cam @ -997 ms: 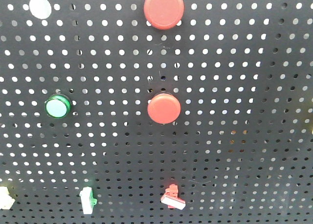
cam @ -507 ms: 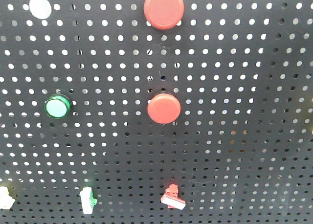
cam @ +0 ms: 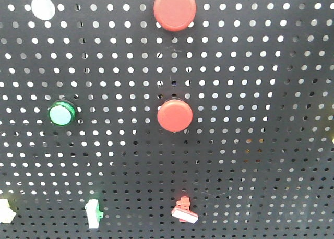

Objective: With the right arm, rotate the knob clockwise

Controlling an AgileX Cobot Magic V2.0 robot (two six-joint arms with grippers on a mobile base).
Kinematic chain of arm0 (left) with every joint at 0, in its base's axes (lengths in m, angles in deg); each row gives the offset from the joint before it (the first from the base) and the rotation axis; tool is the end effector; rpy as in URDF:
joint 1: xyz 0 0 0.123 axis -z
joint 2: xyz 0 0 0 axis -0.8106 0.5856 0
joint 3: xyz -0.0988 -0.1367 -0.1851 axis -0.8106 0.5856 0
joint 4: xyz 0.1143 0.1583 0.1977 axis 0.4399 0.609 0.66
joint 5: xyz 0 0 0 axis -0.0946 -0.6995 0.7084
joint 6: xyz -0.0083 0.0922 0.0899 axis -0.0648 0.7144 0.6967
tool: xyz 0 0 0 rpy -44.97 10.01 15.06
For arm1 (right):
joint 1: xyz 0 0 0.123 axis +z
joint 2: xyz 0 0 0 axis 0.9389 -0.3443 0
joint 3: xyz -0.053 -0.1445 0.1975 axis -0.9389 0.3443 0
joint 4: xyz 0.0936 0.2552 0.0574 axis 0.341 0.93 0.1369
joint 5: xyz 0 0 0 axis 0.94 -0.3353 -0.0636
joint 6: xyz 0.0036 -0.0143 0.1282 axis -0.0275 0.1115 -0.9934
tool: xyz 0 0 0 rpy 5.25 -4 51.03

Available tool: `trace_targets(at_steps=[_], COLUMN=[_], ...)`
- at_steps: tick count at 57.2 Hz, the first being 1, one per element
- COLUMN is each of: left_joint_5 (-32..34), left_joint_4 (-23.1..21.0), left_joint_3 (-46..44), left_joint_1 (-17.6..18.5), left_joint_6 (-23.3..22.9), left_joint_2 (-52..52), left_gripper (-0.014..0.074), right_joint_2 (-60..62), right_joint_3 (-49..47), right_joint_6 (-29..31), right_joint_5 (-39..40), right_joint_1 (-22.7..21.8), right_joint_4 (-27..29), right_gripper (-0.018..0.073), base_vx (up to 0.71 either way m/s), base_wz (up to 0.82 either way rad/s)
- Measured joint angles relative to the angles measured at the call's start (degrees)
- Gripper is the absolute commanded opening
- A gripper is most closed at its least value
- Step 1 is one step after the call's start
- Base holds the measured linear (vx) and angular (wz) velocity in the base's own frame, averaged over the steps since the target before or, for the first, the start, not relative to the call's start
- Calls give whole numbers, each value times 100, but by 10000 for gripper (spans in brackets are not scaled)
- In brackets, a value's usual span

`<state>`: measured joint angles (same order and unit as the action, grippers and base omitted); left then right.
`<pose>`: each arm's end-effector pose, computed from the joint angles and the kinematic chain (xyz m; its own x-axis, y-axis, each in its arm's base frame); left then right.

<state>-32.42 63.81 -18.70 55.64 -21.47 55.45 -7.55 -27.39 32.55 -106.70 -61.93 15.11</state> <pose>0.1555 -0.0046 0.2032 0.0339 -0.0902 -0.9953 0.0341 0.9954 -0.0891 0.2320 0.0461 0.5065 0.2703 -0.5195 -0.8106 -0.1084 0.8202 -0.5618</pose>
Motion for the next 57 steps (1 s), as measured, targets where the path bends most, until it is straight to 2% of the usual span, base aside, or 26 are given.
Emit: trace_targets(at_steps=[4, 10, 16, 24, 34, 41, 47, 57], left_joint_5=[0, 0, 0, 0, 0, 0, 0, 0], left_joint_4=[0, 0, 0, 0, 0, 0, 0, 0], left_joint_3=[0, 0, 0, 0, 0, 0, 0, 0], left_joint_1=[0, 0, 0, 0, 0, 0, 0, 0], left_joint_6=[0, 0, 0, 0, 0, 0, 0, 0], left_joint_2=[0, 0, 0, 0, 0, 0, 0, 0], left_gripper=[-6, -6, -6, -6, -6, -6, -6, -6], right_joint_2=[0, 0, 0, 0, 0, 0, 0, 0], right_joint_3=[0, 0, 0, 0, 0, 0, 0, 0], right_joint_6=[-224, -740, -1641, -3384, -6088, -7558, -8032, -8128], right_joint_5=[0, 0, -5, -18, -36, -42, -49, -51], right_joint_1=[0, 0, 0, 0, -12, -33, -40, -40], right_joint_4=[-13, -18, -6, 200, 614, 830, 845, 800], right_gripper=[-17, -13, -9, -9, -9, -9, -9, 2], base_vx=[0, 0, 0, 0, 0, 0, 0, 0], base_wz=[0, 0, 0, 0, 0, 0, 0, 0])
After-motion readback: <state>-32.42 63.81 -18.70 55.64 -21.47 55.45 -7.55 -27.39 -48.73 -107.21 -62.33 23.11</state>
